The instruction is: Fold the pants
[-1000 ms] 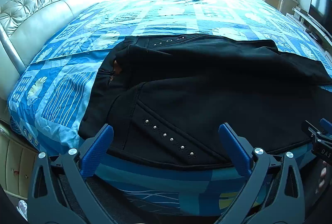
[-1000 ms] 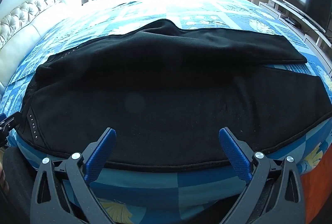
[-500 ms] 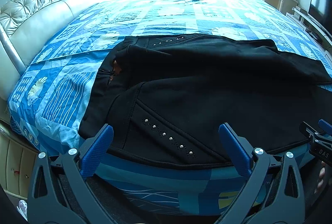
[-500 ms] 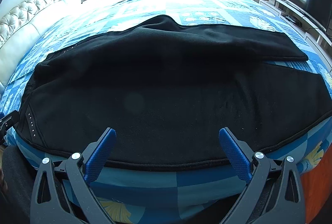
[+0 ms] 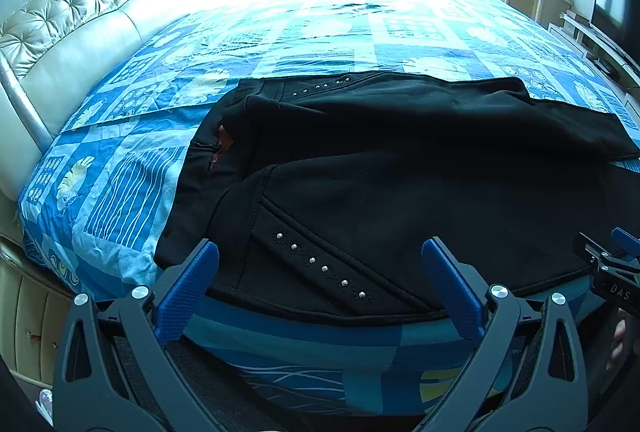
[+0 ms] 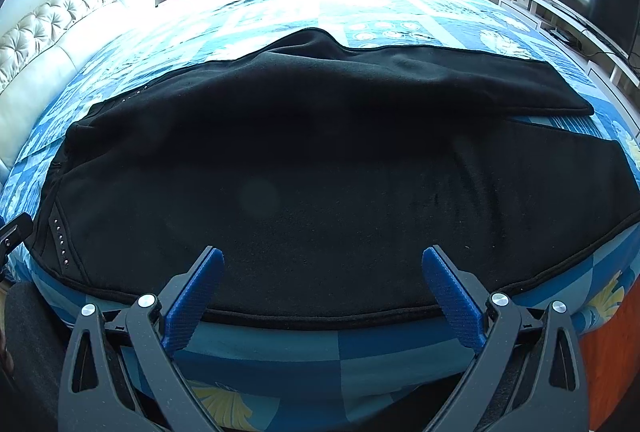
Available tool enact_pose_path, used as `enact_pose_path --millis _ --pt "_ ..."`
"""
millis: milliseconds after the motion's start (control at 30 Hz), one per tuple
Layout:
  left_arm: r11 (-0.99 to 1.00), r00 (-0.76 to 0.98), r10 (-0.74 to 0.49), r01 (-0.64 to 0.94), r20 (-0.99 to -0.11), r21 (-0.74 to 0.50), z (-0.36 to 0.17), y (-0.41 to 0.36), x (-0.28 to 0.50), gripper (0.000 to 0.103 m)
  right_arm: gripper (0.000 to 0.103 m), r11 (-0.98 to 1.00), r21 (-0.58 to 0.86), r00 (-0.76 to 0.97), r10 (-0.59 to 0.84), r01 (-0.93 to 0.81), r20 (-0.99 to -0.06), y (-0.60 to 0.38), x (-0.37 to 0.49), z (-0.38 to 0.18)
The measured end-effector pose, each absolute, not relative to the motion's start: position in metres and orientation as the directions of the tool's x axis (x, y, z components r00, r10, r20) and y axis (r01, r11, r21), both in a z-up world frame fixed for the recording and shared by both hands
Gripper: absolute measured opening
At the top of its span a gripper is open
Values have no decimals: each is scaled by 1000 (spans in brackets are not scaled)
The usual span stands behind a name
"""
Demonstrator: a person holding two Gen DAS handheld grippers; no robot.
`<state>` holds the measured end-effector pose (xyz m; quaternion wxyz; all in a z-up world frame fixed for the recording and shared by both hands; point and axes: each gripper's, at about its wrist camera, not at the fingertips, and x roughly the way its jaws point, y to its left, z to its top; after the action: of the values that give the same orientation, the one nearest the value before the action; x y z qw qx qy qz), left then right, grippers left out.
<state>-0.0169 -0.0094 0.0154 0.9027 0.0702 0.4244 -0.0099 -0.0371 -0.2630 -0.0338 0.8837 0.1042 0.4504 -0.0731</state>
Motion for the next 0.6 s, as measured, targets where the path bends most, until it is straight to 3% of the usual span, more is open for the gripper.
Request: enact_pose_path --millis 600 --pt "991 631 46 70 -774 115 13 -8 -16 101 99 970 111 572 -34 217 -819 -261 -34 -37"
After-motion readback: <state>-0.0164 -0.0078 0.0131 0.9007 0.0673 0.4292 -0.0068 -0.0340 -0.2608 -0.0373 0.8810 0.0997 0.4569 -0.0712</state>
